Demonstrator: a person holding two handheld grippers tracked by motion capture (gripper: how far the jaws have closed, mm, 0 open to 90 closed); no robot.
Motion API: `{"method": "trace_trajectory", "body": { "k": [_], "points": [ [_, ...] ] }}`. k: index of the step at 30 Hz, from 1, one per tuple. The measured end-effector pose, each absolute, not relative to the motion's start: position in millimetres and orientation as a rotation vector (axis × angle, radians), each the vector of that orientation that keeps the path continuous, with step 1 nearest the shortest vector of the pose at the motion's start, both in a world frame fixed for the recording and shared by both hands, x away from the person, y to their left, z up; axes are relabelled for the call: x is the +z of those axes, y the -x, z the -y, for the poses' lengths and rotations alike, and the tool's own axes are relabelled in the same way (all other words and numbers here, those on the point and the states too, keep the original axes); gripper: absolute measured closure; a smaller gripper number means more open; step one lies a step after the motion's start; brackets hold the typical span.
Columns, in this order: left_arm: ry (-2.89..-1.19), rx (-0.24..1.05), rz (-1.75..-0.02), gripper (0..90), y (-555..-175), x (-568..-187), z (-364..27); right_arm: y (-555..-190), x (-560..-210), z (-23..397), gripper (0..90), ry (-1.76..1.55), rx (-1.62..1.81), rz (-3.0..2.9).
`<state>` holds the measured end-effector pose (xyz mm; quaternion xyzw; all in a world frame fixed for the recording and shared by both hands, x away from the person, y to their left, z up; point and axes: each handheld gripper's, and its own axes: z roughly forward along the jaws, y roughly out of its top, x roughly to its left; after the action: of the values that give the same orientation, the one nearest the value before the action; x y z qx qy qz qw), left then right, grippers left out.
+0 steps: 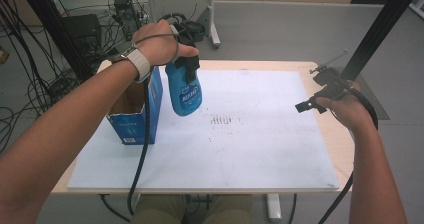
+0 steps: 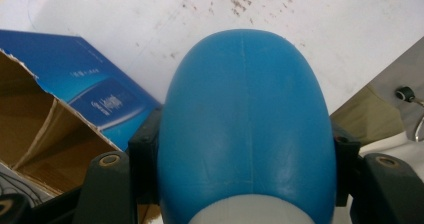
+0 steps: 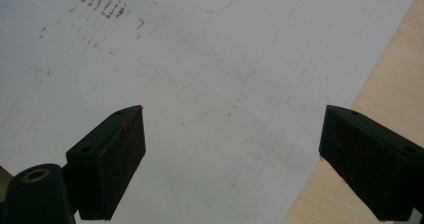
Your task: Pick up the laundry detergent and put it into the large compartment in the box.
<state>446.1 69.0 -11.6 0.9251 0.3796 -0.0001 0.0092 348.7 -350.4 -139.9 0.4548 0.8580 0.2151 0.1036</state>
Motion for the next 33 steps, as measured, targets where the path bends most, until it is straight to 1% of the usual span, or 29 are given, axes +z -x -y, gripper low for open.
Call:
{"method": "trace_trajectory", "body": {
  "k": [7, 15, 18, 20, 26, 33],
  "points": [
    [-2.840, -0.031, -1.278, 38.2, -448, -3, -78, -351, -141, 349, 11.1, -1.322, 0.645, -2.541],
    [-2.800, 0.001, -1.381, 38.1, -446, 8, -87, -354, -139, 347, 11.1, -1.299, 0.652, -2.548],
    [-2.787, 0.006, -1.397, 38.1, -445, 10, -89, -356, -139, 346, 11.1, -1.290, 0.655, -2.551],
    [-2.767, -0.015, -1.418, 37.5, -447, 11, -93, -358, -139, 343, 11.1, -1.282, 0.653, -2.558],
    [-2.758, 0.031, -1.457, 37.6, -442, 14, -90, -360, -139, 341, 11.1, -1.262, 0.661, -2.565],
    [-2.735, 0.034, -1.491, 37.6, -443, 21, -98, -361, -139, 343, 11.1, -1.258, 0.675, -2.562]
  ]
}}
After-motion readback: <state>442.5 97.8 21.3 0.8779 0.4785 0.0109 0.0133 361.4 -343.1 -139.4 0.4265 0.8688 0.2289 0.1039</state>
